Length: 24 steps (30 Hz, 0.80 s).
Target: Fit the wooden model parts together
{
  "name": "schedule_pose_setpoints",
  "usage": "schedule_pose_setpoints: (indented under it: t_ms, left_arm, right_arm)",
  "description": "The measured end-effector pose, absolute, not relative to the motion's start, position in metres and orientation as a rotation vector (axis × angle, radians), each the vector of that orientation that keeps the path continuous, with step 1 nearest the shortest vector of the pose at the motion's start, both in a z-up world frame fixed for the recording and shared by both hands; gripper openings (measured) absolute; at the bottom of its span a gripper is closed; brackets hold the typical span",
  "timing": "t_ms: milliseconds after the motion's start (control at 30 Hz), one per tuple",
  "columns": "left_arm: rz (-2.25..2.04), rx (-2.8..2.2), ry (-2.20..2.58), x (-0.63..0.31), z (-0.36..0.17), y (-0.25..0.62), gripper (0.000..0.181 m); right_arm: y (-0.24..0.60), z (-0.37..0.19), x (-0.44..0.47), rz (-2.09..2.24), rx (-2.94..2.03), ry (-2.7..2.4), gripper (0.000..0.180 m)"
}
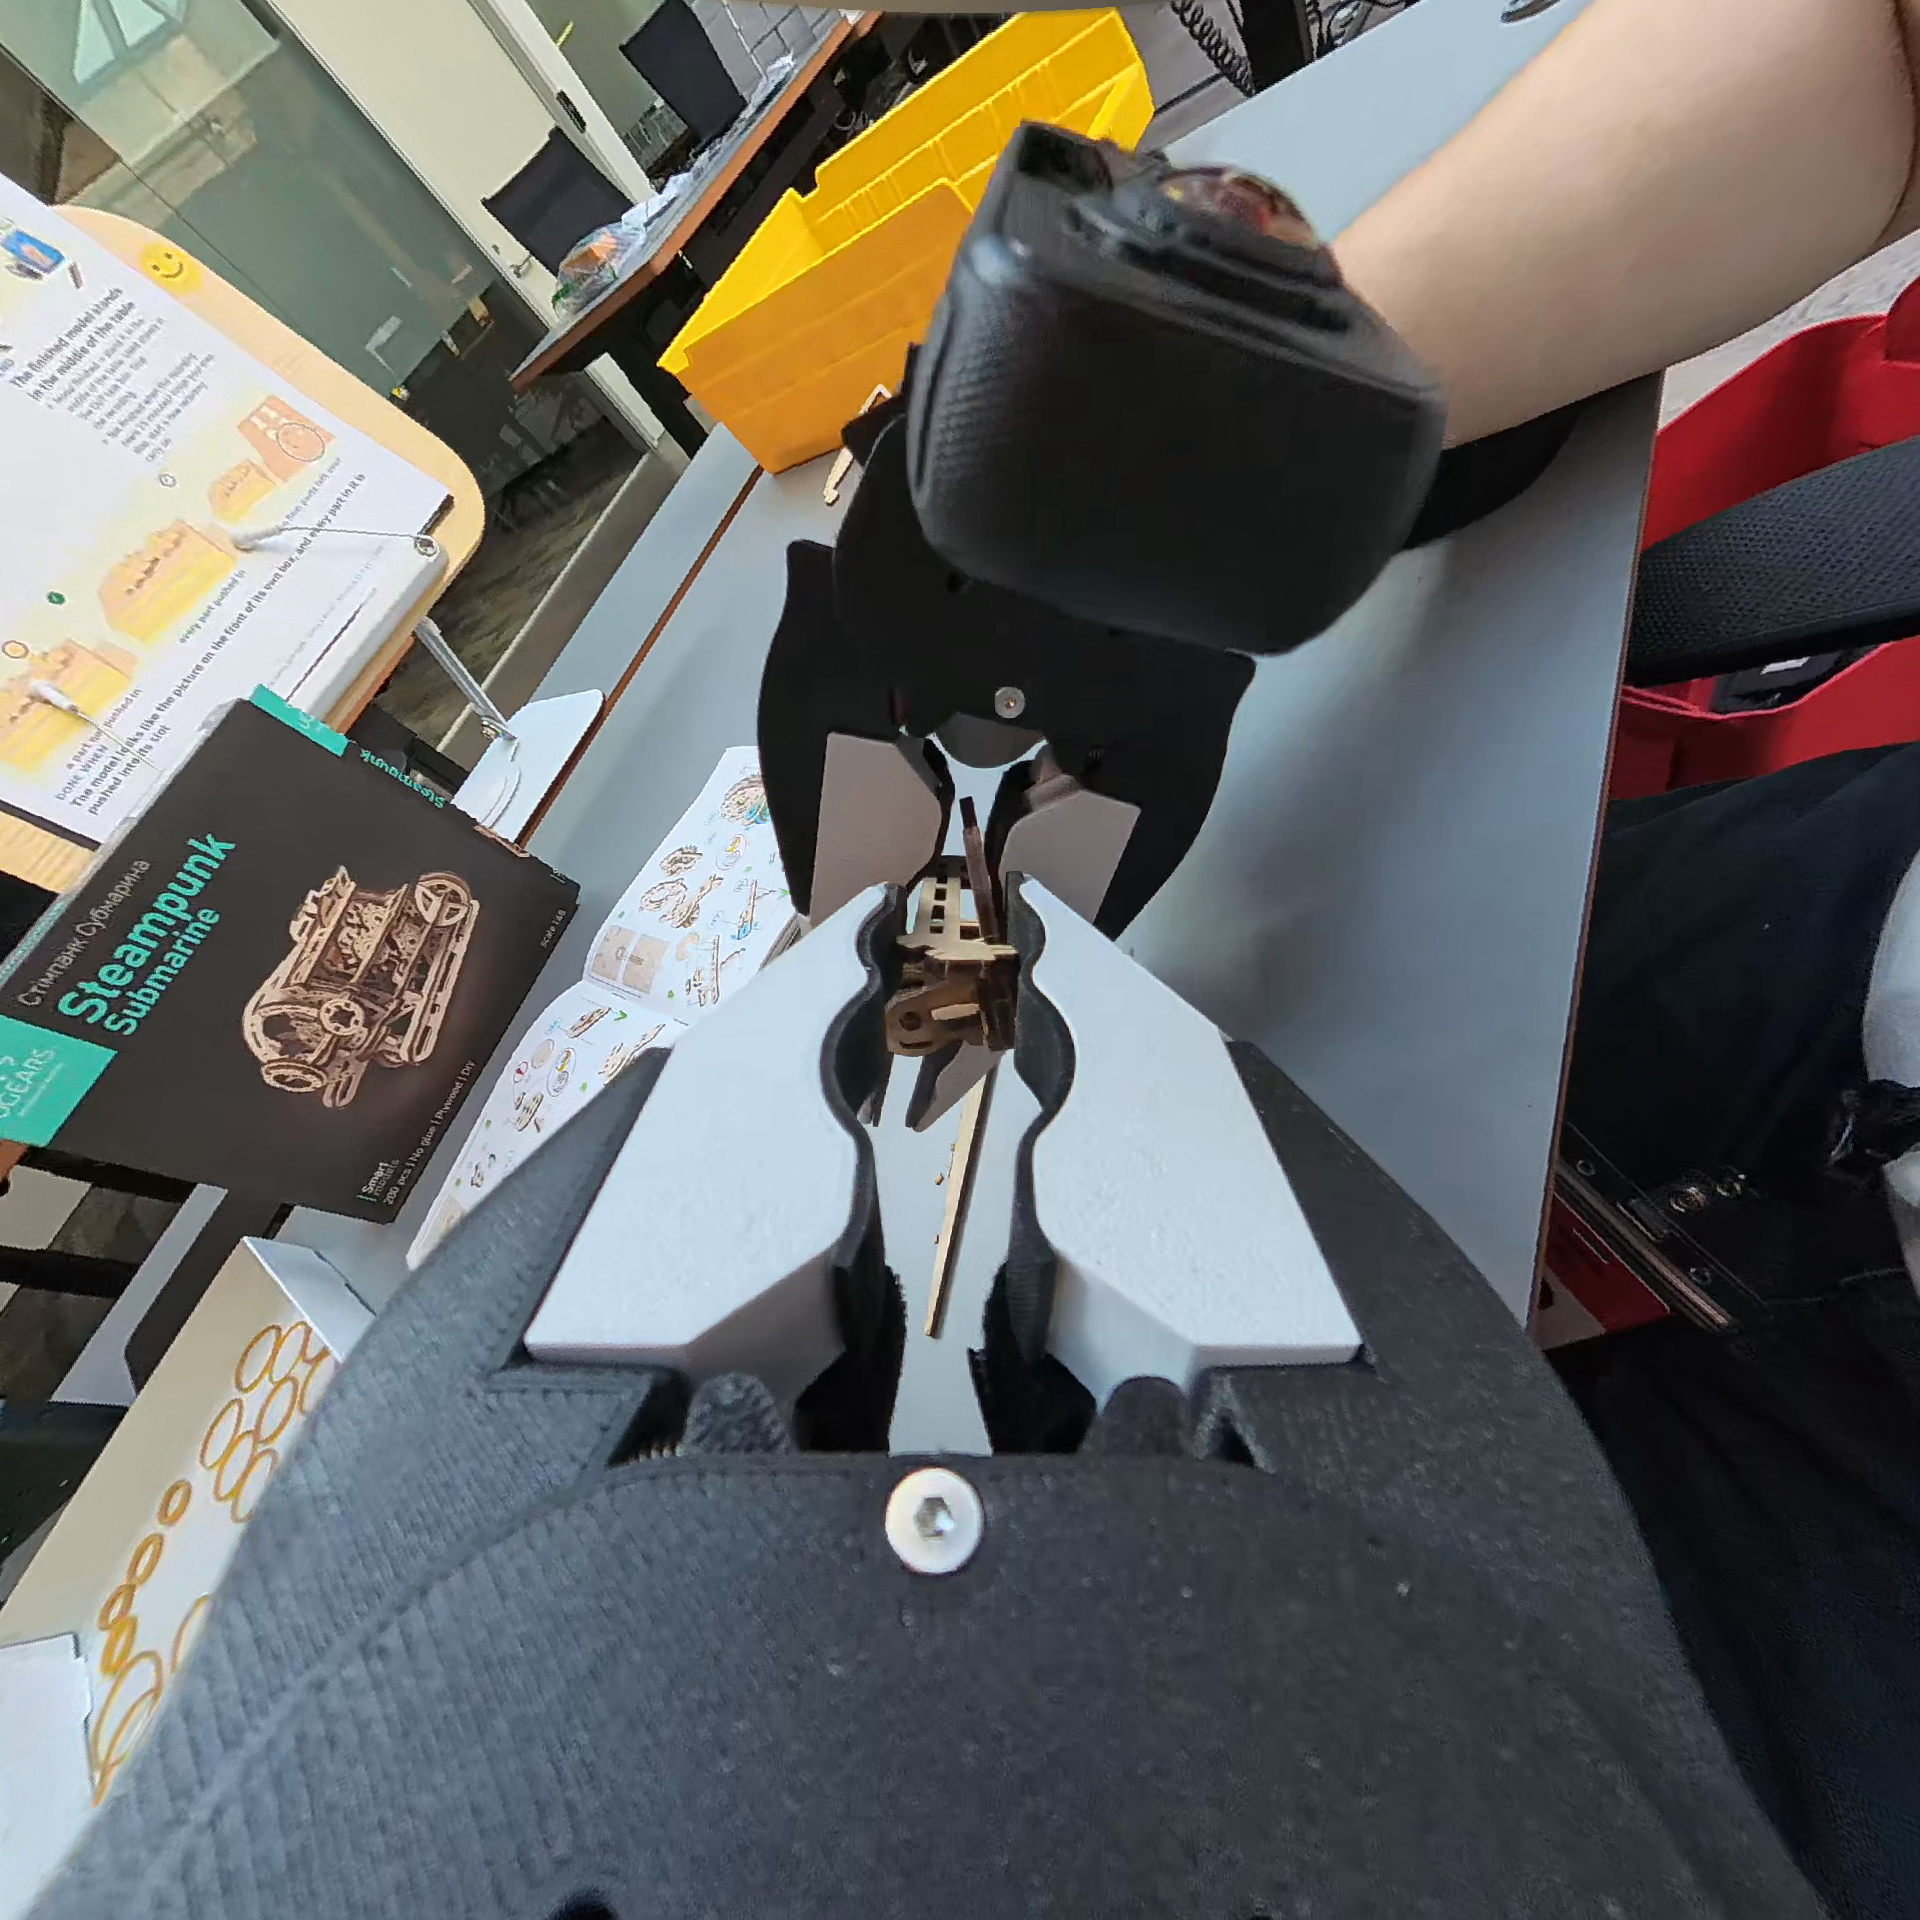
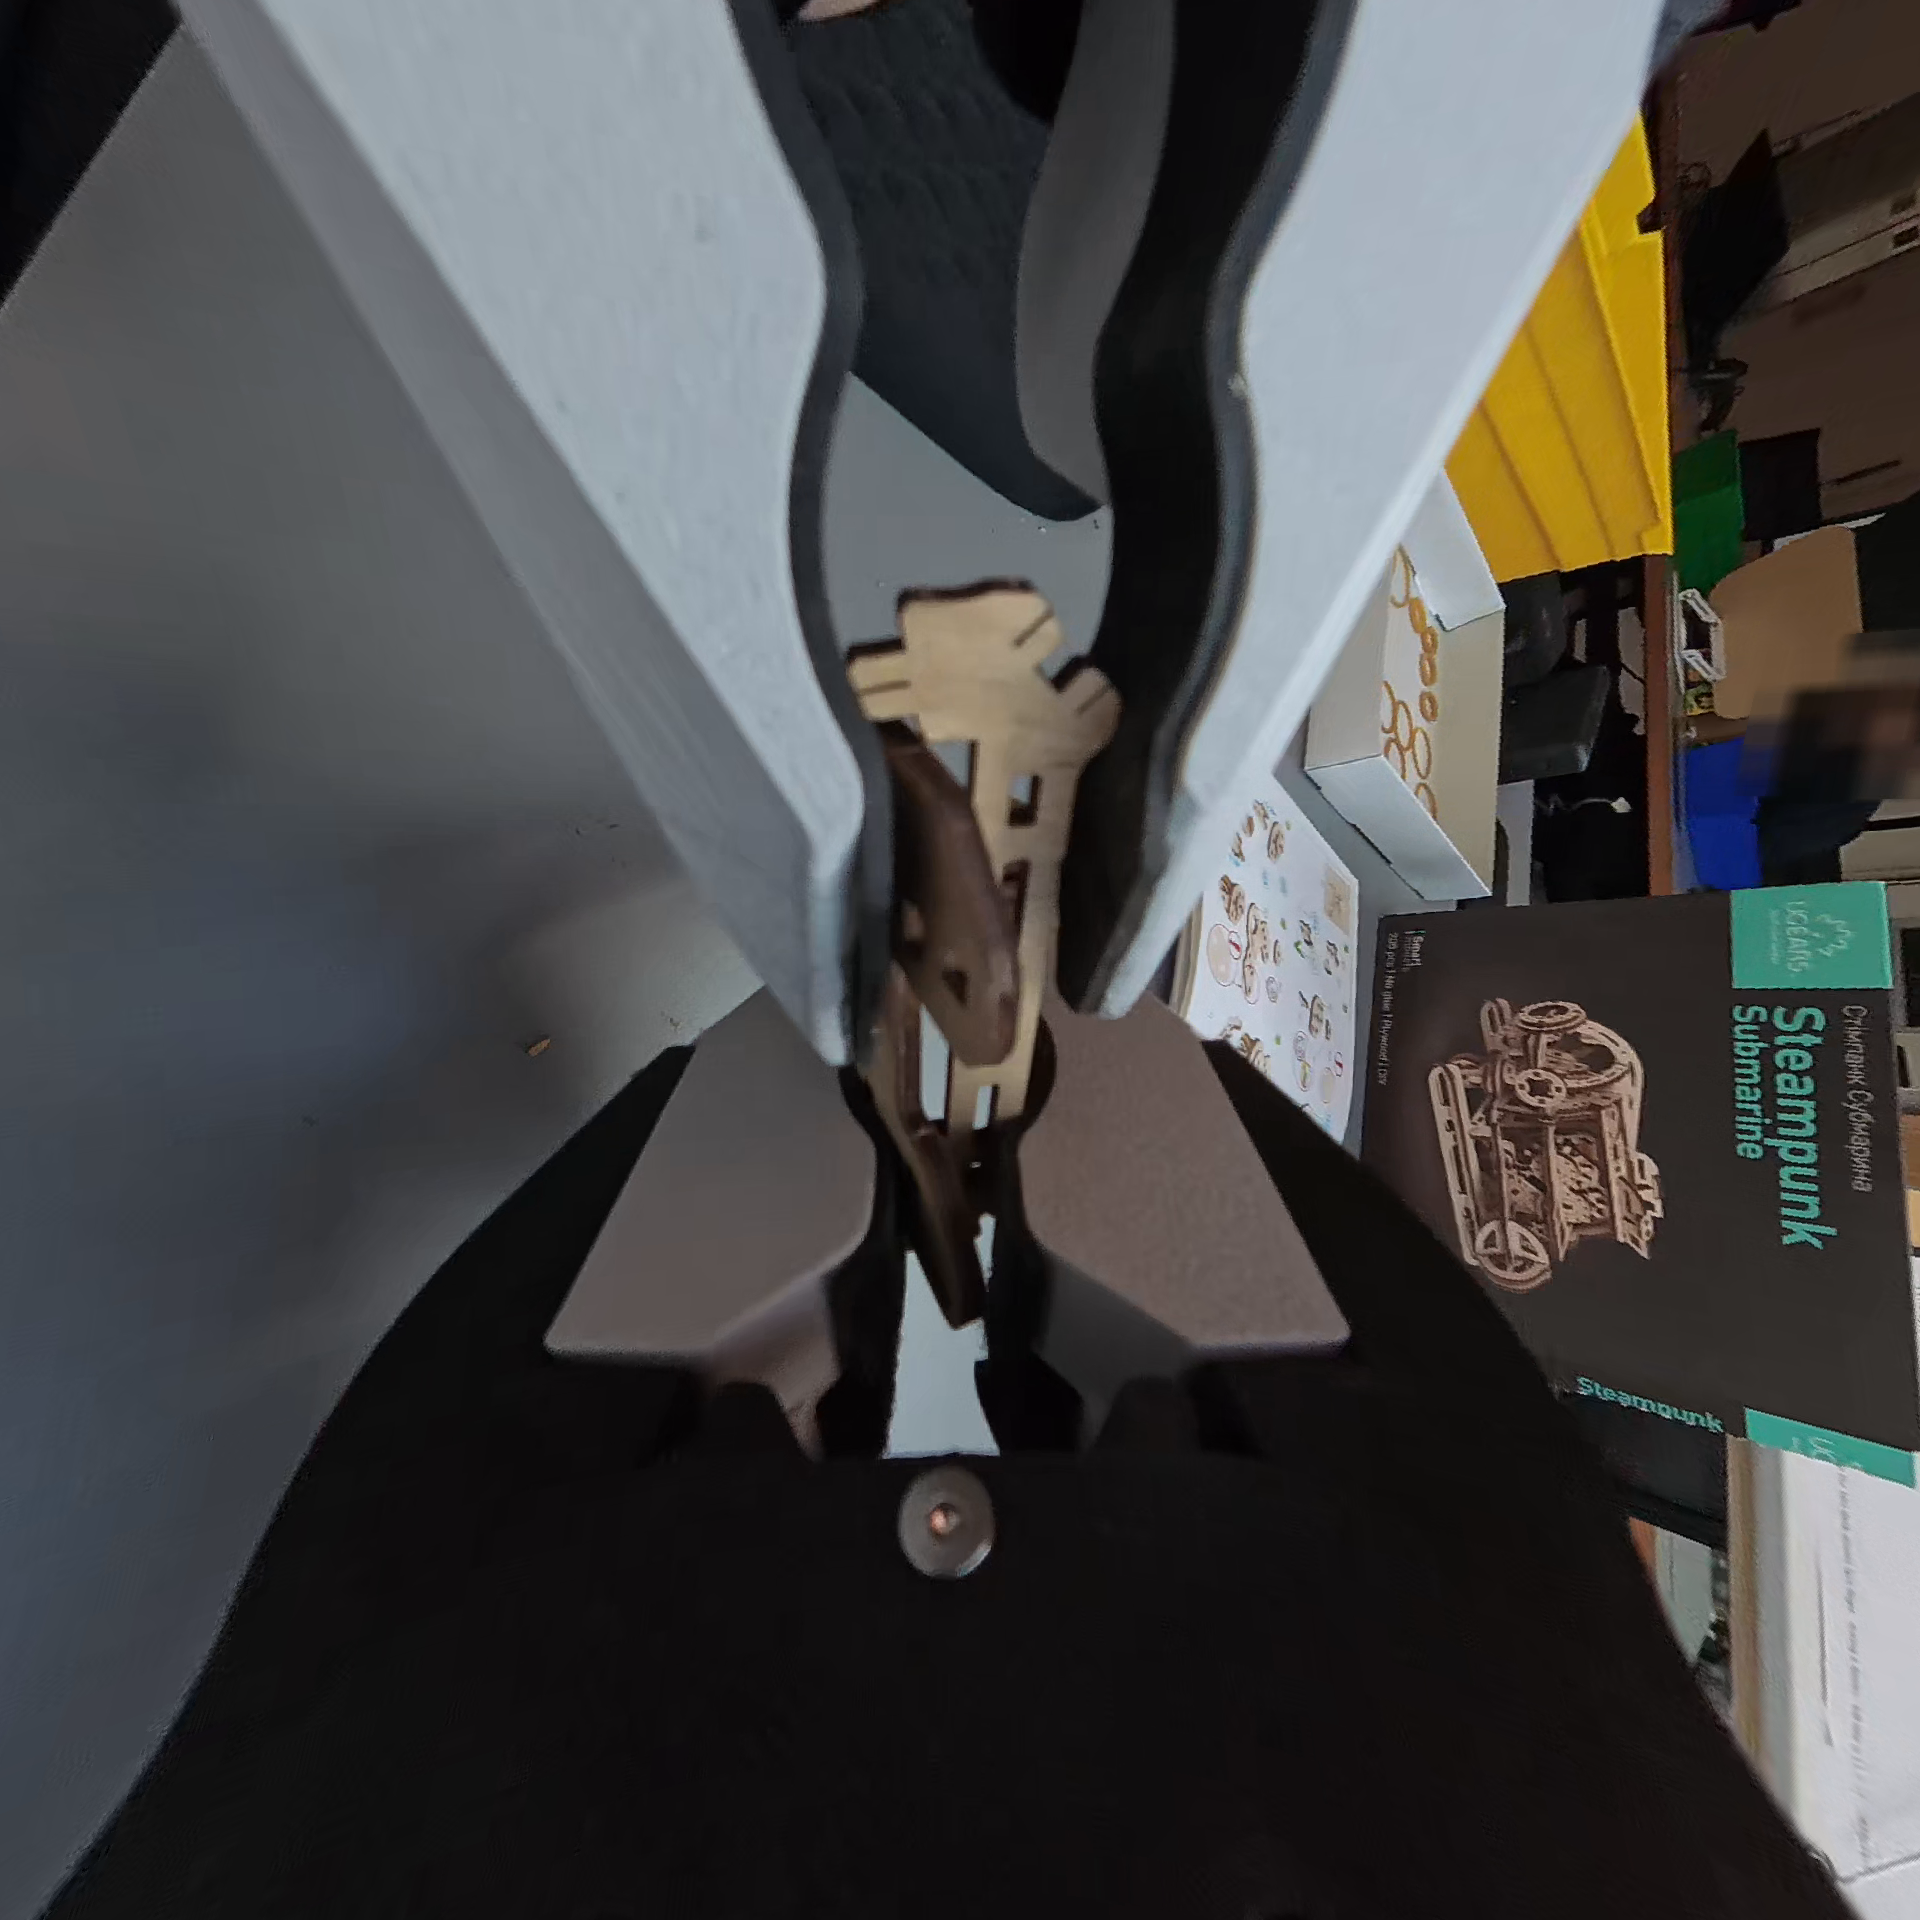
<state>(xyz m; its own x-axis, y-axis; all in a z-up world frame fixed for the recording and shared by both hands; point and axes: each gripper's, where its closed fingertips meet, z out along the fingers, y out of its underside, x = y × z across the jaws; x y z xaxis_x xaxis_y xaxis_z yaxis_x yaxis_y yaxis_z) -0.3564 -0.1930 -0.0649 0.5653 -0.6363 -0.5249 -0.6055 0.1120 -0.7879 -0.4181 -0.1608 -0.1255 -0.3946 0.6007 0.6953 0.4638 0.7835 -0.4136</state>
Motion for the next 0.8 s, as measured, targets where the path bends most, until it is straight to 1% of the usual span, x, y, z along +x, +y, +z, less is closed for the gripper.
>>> schedule_pose_setpoints:
  t_ms: [100, 233, 467, 633, 700, 800]
  left_arm:
    - [-0.040, -1.549, 1.090, -0.356, -0.062, -0.191, 0.017]
    - [-0.043, -1.538, 1.054, -0.360, -0.049, -0.189, 0.021]
    - [-0.256, -1.599, 0.848, -0.376, -0.028, -0.189, 0.025]
    - [-0.373, -1.652, 0.796, -0.375, -0.033, -0.192, 0.025]
    - [-0.361, -1.682, 0.789, -0.374, -0.040, -0.189, 0.023]
    - [-0.301, -1.721, 0.781, -0.377, -0.050, -0.181, 0.024]
  right_arm:
    - [-0.165, -0.125, -0.419, 0.262, -0.814, -2.059, 0.006]
    - [-0.172, -0.124, -0.419, 0.484, -0.890, -2.063, 0.007]
    - [-0.178, -0.117, -0.419, 0.757, -1.023, -2.027, 0.006]
    - [-0.181, -0.106, -0.420, 0.938, -1.101, -1.967, 0.007]
    - [-0.183, -0.102, -0.420, 1.012, -1.127, -1.949, 0.007]
    - [-0.185, -0.098, -0.420, 1.060, -1.133, -1.934, 0.007]
